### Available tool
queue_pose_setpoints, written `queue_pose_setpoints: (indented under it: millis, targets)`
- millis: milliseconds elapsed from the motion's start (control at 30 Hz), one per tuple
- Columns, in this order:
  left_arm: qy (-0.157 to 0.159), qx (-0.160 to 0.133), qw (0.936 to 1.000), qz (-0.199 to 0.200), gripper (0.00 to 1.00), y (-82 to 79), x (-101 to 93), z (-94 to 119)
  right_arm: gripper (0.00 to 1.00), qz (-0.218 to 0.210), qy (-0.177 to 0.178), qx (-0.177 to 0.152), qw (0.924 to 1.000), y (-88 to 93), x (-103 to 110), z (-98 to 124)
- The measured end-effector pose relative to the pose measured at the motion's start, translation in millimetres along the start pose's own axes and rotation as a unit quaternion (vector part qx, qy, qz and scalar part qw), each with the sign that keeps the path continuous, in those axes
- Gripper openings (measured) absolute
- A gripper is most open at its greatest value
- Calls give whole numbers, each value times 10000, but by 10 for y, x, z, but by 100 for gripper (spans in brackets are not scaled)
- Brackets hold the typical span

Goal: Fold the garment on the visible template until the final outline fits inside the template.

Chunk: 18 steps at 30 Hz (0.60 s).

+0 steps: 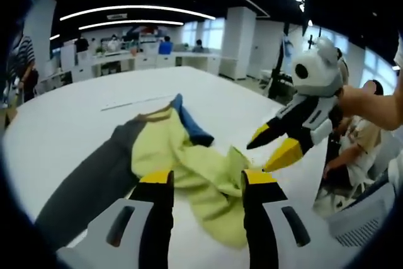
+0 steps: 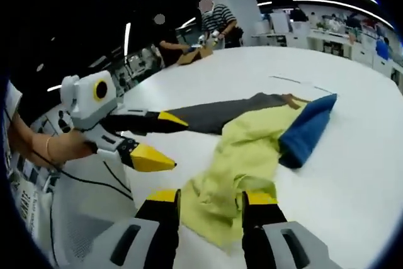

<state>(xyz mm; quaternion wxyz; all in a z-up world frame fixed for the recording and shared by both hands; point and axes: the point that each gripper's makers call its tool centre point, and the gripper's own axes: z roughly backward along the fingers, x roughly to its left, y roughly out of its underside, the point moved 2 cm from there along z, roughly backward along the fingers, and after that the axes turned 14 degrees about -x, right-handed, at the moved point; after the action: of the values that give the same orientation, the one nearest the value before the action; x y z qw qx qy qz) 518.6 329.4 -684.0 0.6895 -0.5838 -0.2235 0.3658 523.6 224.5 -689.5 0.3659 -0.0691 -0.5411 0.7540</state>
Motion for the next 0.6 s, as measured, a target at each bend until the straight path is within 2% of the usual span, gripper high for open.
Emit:
queue_pose_setpoints:
  millis: [33, 300, 600]
  targets:
    - [-9, 10, 10000, -7, 40, 14, -4, -24, 40, -27, 152, -12, 9999, -23, -89, 9]
    - [-71, 141, 9998, 110, 41, 122, -27, -156, 44, 50, 601, -119, 9981, -89, -481, -66]
    - [-203, 498, 9984, 152, 42, 339, -50, -253, 38, 125, 949, -187, 9952, -26, -809, -265]
